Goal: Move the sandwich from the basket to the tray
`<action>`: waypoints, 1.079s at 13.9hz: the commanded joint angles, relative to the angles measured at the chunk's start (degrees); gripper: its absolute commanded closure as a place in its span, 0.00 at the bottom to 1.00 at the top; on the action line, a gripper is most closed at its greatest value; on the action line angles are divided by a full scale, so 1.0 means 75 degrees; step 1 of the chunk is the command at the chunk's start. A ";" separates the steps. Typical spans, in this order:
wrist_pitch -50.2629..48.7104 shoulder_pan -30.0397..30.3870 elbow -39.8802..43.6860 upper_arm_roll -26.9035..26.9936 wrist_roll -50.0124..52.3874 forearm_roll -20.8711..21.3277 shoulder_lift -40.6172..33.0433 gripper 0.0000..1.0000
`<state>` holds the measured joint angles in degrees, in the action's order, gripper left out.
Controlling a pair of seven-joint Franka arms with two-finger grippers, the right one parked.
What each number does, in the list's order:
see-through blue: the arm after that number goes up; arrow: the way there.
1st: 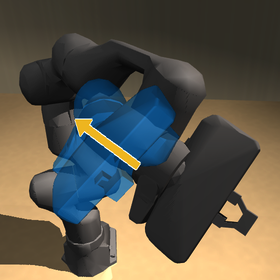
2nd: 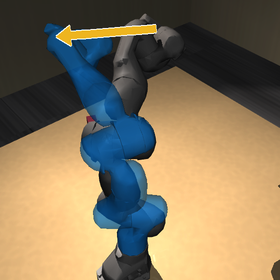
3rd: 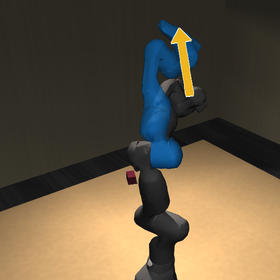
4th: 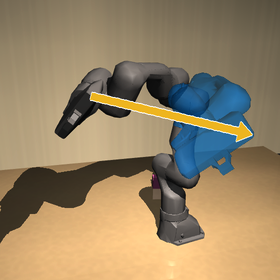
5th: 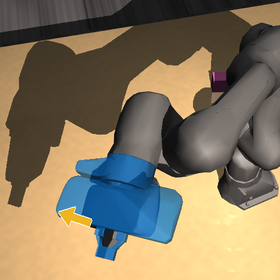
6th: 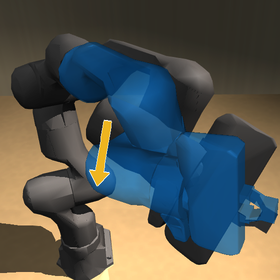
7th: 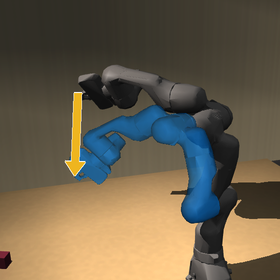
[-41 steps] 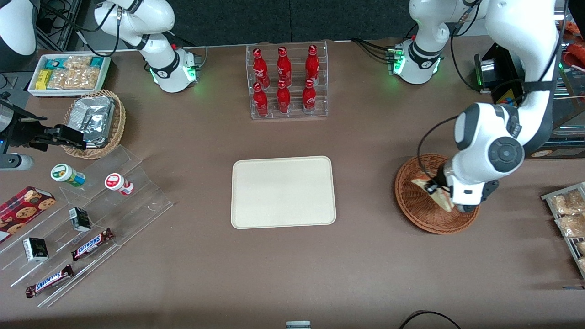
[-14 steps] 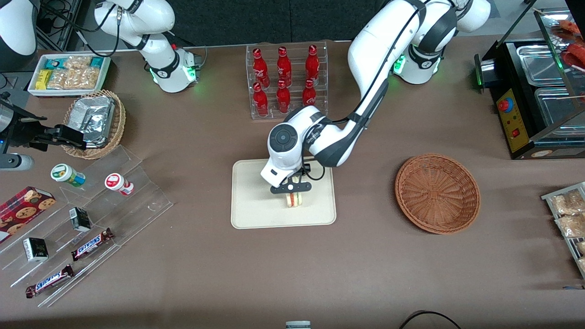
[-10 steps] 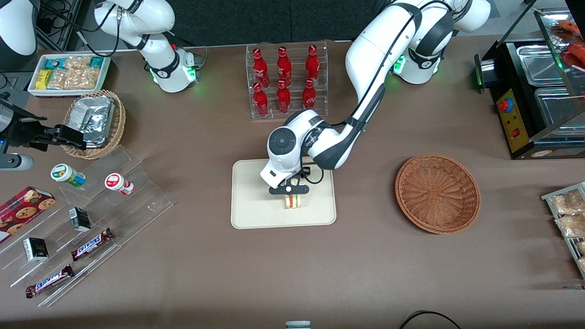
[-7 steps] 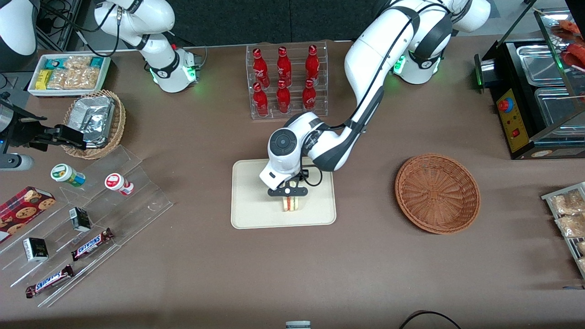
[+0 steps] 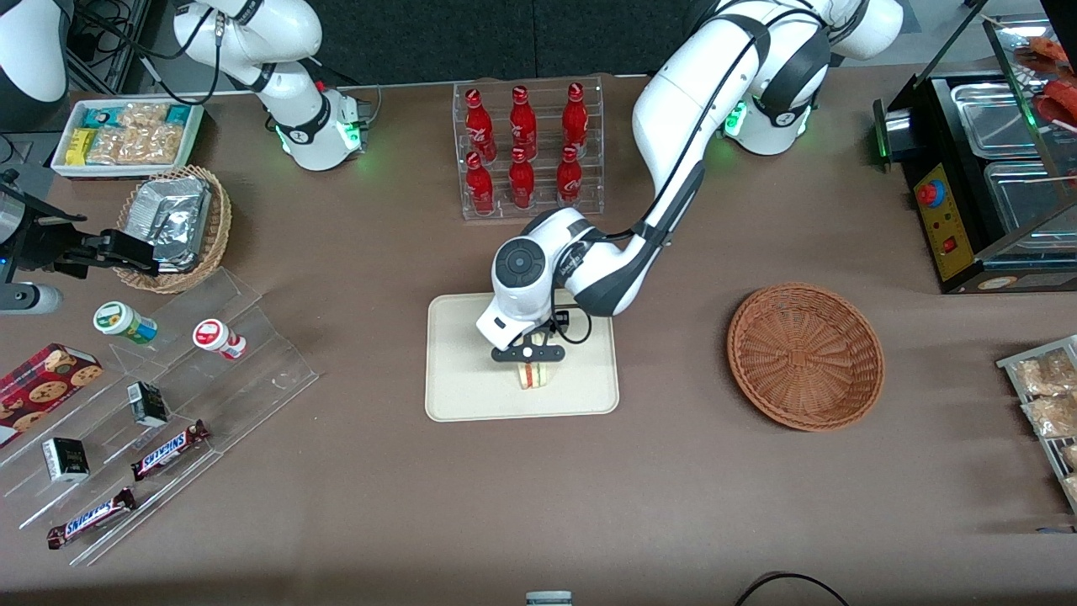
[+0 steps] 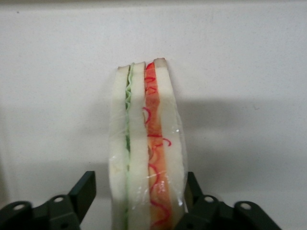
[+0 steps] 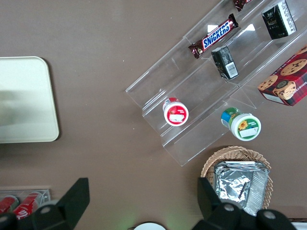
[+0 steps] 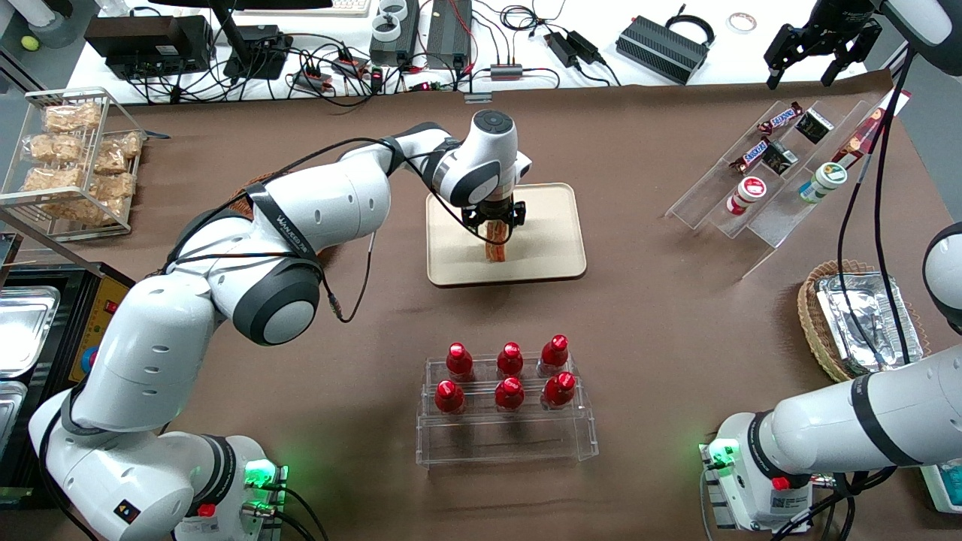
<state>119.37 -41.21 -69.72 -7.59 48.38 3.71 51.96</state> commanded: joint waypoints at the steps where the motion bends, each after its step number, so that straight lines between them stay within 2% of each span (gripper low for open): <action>1: -0.0726 0.0044 0.0226 0.0063 -0.0065 -0.0048 -0.0388 0.00; 3: -0.1090 0.0395 0.0110 0.0051 -0.0146 -0.0270 -0.0902 0.00; 6: -0.1232 0.1167 -0.1082 0.0039 -0.1383 -0.0995 -0.1980 0.01; 7: -0.1209 0.1367 -0.1550 0.0051 -0.1772 -0.1067 -0.2355 0.01; 12: -0.1162 0.2854 -0.4187 0.0075 -0.3576 -0.1021 -0.4241 0.01; 15: -0.1174 0.3640 -0.5045 0.0086 -0.4596 -0.0998 -0.5005 0.01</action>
<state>109.55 -17.17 -100.26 -6.50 18.61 -2.89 20.89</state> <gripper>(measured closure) 0.004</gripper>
